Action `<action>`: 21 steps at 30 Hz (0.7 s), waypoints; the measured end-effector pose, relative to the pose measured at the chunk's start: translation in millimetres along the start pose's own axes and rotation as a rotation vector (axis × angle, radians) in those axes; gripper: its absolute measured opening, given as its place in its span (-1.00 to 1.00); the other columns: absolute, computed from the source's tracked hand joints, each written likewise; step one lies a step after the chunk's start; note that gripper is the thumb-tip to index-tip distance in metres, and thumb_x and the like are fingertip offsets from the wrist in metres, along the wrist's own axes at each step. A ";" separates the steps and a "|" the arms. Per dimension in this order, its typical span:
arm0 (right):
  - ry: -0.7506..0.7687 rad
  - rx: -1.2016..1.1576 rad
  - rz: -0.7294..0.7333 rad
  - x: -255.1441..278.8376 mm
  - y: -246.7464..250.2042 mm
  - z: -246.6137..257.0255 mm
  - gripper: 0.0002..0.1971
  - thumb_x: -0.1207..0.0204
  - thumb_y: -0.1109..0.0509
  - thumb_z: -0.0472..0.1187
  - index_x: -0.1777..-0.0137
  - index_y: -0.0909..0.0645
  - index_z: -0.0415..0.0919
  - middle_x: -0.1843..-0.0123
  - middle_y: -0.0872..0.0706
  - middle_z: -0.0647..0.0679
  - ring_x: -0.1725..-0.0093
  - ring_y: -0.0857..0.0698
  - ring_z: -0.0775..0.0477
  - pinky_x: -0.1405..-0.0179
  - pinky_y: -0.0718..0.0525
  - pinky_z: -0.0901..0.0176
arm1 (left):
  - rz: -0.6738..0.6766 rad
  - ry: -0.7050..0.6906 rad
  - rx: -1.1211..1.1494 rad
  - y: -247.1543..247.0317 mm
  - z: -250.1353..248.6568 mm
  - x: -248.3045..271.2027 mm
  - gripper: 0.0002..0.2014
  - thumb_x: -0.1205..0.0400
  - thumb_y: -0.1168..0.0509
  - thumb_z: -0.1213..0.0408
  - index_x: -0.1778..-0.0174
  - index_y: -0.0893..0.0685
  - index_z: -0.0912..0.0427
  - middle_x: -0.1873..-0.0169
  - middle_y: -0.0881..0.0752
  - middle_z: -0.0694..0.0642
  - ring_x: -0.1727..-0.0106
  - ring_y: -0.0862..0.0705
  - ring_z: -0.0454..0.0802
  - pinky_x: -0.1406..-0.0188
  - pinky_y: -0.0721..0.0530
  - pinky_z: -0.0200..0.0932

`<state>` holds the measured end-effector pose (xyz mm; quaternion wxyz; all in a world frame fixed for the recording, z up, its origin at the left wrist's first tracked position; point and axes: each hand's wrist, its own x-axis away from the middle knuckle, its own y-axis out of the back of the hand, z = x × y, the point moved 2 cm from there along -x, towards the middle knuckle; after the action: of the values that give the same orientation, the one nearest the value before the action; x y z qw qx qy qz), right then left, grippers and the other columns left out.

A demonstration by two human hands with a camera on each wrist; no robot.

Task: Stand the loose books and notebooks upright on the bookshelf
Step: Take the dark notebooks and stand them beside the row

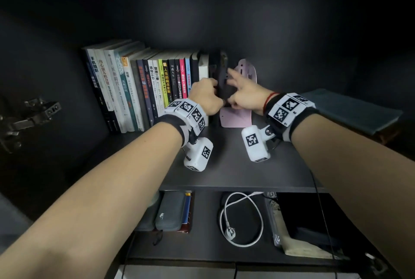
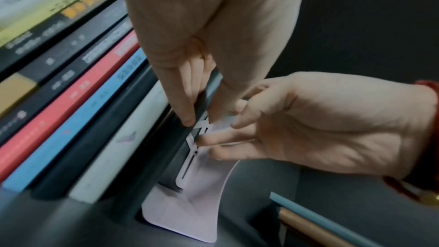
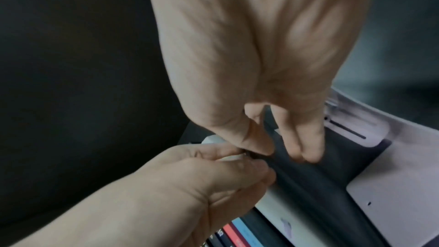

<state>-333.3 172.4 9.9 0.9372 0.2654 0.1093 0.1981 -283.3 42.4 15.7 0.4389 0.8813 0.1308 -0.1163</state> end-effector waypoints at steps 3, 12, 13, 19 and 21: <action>0.042 0.027 0.066 -7.6 -11.4 6.6 0.06 -0.50 -0.21 -0.67 -0.85 0.09 0.12 -0.88 -0.12 -0.09 0.31 -0.61 0.20 0.54 -0.52 0.26 | -0.046 0.021 0.032 1.9 6.4 4.3 -0.75 -0.52 -0.43 0.44 -0.11 -0.76 0.19 0.19 -0.81 0.10 -0.03 -0.77 0.11 0.13 -0.57 -0.25; 0.020 0.050 0.143 -5.4 -12.9 -0.8 0.04 -0.44 -0.19 -0.67 -0.86 0.02 0.02 -0.85 -0.23 0.03 0.25 -0.66 -0.07 0.50 -0.47 0.22 | -0.215 0.057 0.052 6.9 3.3 1.5 -0.82 -0.57 -0.45 0.29 -0.06 -0.67 0.15 -0.01 -0.78 0.10 -0.07 -0.71 0.04 0.04 -0.57 -0.23; 0.029 0.085 0.153 -5.1 -11.9 -1.2 0.02 -0.40 -0.22 -0.62 -0.84 -0.09 0.03 -0.72 -0.47 -0.03 0.22 -0.65 -0.09 0.50 -0.48 0.21 | -0.209 0.043 0.069 5.6 -1.8 0.7 -0.87 -0.57 -0.44 0.29 0.01 -0.66 0.11 0.03 -0.76 0.08 -0.04 -0.70 0.04 0.07 -0.56 -0.22; 0.024 0.132 0.112 17.1 15.9 -5.0 -0.41 -0.38 -0.20 -0.68 -0.22 -0.58 -0.03 0.34 -0.53 -0.02 0.35 -0.52 0.03 0.41 -0.46 0.15 | -0.136 -0.002 0.196 -9.3 -34.4 -3.1 -0.89 -0.51 -0.40 0.32 0.21 -0.67 -0.01 0.05 -0.77 0.01 -0.07 -0.72 0.03 -0.03 -0.67 -0.21; 0.013 0.080 0.084 29.9 30.1 -7.6 -0.38 -0.43 -0.20 -0.73 -0.27 -0.61 -0.05 0.11 -0.72 -0.15 0.15 -0.74 -0.04 0.21 -0.77 0.06 | -0.116 0.000 0.210 -18.3 -44.3 -3.5 -0.86 -0.51 -0.43 0.26 0.27 -0.60 -0.03 0.05 -0.79 0.03 -0.08 -0.73 0.07 -0.08 -0.71 -0.14</action>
<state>-318.3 212.2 16.9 0.9160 0.3055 0.1120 0.2346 -288.7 88.2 29.2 0.3365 0.9135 0.1685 -0.1546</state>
